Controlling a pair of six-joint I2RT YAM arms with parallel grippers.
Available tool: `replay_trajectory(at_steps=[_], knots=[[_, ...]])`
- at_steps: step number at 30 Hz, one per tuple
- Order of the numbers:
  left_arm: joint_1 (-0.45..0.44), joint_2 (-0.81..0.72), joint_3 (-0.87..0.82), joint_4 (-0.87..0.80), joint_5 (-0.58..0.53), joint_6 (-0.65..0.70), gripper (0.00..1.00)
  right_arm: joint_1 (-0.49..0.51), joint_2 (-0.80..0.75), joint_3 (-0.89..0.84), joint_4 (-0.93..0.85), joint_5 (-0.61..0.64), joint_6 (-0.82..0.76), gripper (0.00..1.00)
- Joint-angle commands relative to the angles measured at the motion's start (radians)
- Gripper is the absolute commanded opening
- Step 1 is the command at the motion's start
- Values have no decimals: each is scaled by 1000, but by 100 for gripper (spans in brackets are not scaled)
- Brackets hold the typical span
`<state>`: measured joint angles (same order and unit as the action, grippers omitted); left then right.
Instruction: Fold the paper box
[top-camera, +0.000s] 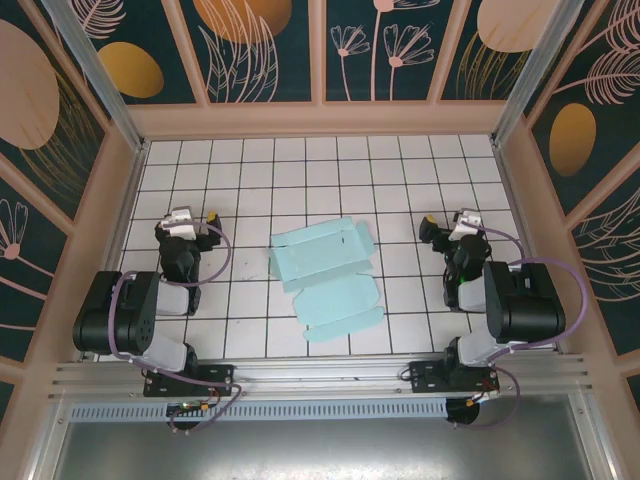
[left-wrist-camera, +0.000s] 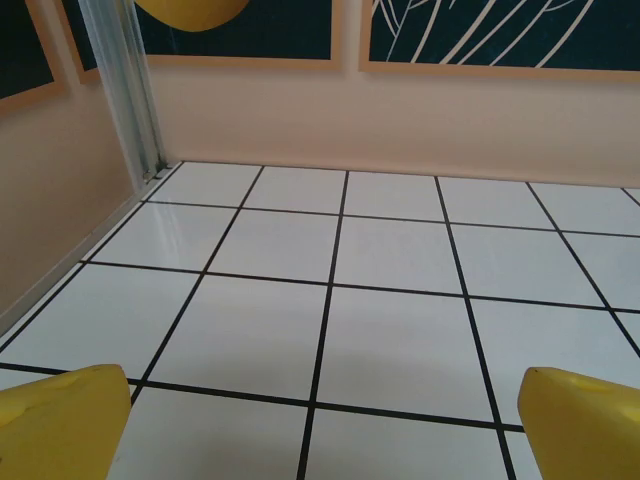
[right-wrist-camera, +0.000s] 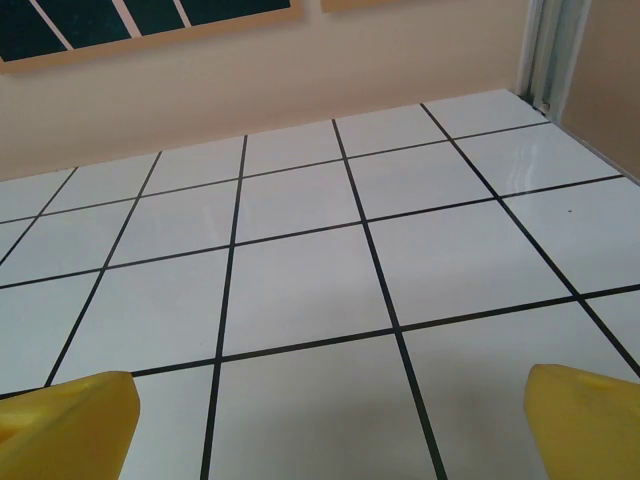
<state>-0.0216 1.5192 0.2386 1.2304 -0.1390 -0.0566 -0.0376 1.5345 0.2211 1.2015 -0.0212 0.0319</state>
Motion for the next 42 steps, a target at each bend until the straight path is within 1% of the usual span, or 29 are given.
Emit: replay_trajectory(at_steps=[1, 32, 35, 37, 40, 42], knots=[[4, -2, -3, 41, -4, -11, 99, 1, 3, 20, 32, -3, -12, 99], [5, -16, -10, 43, -8, -10, 99, 1, 2, 16, 37, -2, -13, 99], [3, -111, -5, -41, -29, -15, 99, 24, -44, 27, -13, 19, -33, 99], [2, -206, 15, -166, -50, -34, 99, 53, -97, 52, -106, 62, -53, 99], [-2, -337, 76, -421, -34, -148, 99, 105, -159, 113, -285, 123, -75, 99], [-17, -402, 92, -524, -14, -239, 99, 145, -188, 134, -343, 153, -79, 99]])
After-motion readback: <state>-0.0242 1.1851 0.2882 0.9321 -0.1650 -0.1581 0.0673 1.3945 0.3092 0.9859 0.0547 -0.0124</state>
